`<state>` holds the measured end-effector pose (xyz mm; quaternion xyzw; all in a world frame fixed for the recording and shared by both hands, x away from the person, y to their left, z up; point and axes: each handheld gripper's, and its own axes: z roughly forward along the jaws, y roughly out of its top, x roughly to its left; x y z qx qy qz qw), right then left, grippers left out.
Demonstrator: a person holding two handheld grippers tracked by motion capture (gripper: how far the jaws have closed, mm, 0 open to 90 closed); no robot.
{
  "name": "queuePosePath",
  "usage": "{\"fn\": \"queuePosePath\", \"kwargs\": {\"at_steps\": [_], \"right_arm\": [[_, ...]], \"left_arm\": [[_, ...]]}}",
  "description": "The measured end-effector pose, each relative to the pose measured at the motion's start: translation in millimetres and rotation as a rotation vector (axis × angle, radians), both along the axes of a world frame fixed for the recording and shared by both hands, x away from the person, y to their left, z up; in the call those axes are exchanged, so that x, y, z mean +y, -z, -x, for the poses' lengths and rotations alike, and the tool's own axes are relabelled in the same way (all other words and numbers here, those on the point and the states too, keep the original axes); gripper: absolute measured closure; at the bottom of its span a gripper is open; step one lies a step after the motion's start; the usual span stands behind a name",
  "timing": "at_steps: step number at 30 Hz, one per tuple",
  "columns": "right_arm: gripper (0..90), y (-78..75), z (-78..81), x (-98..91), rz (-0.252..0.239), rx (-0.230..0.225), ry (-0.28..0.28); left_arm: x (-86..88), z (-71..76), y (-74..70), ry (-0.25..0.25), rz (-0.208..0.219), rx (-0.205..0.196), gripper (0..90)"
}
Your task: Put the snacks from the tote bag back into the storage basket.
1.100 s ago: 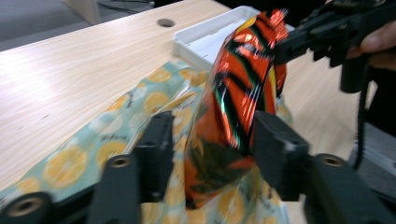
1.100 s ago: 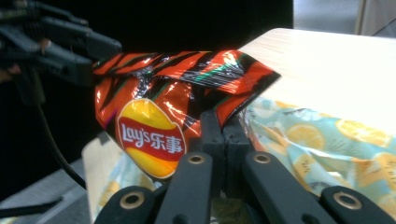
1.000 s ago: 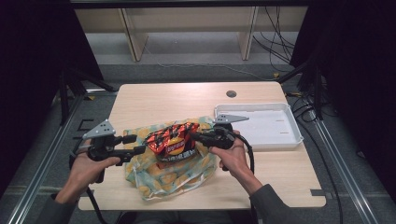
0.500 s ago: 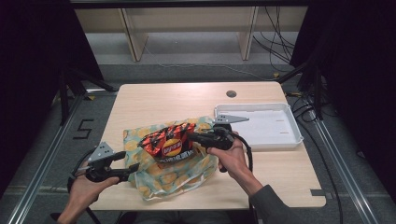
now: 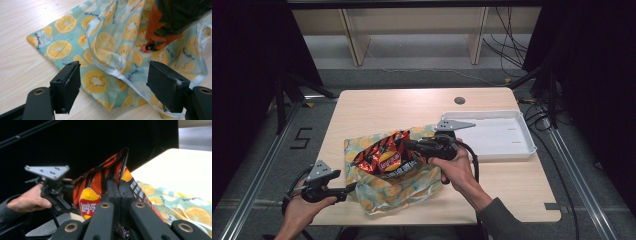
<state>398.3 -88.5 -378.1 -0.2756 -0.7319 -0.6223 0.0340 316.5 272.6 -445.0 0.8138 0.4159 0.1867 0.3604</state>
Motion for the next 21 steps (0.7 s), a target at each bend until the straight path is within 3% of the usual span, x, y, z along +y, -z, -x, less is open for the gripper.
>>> {"fn": "queuePosePath", "kwargs": {"at_steps": [1,2,5,6,8,9,10,11,12,13,15,16,17,18,21], "right_arm": [[90.0,-1.7,1.5,0.6,-0.001,0.021,0.002],[90.0,-3.3,0.2,1.0,-0.007,-0.001,-0.003],[90.0,-8.5,1.1,3.0,-0.017,0.001,-0.006],[90.0,-10.0,1.9,4.2,-0.022,0.008,-0.005],[90.0,-13.5,0.5,7.5,-0.03,-0.019,-0.016],[90.0,-15.6,1.8,8.5,-0.03,-0.003,-0.015],[90.0,-17.9,1.0,10.8,-0.031,-0.027,-0.023],[90.0,-20.5,1.4,12.5,-0.035,-0.036,-0.024],[90.0,-23.2,2.1,14.2,-0.039,-0.044,-0.028],[90.0,-25.4,1.7,15.5,-0.041,-0.062,-0.03],[90.0,-31.1,4.1,16.5,-0.045,-0.05,-0.028],[90.0,-35.0,4.2,16.7,-0.05,-0.056,-0.028],[90.0,-37.7,2.6,17.0,-0.062,-0.079,-0.036],[90.0,-41.0,3.8,16.4,-0.067,-0.06,-0.029],[90.0,-48.7,1.1,12.6,-0.078,-0.091,-0.021]], "left_arm": [[-1.4,1.0,2.2,-0.019,0.032,-0.005,26.1],[0.1,1.2,1.9,-0.011,0.018,-0.001,26.2],[0.5,2.3,3.6,-0.023,0.027,-0.008,26.1],[2.7,2.5,3.4,-0.009,-0.003,-0.001,26.1],[2.3,3.1,8.0,-0.025,0.022,-0.011,26.1],[3.5,3.6,8.5,-0.028,0.014,0.015,26.1],[2.7,4.1,11.5,-0.045,0.038,-0.004,26.1],[6.4,4.4,9.6,-0.019,-0.003,0.012,26.1],[5.1,5.1,10.5,-0.036,0.025,0.007,26.1],[6.1,5.6,10.2,-0.036,0.019,0.007,26.1],[7.7,5.9,9.3,-0.04,0.013,0.013,25.9],[10.4,5.4,8.5,-0.021,-0.015,0.016,25.8],[9.4,5.3,10.4,-0.032,0.003,0.006,25.6],[7.9,5.4,11.5,-0.047,0.019,0.006,25.5],[9.2,5.0,11.7,-0.035,0.005,0.016,25.6]]}}
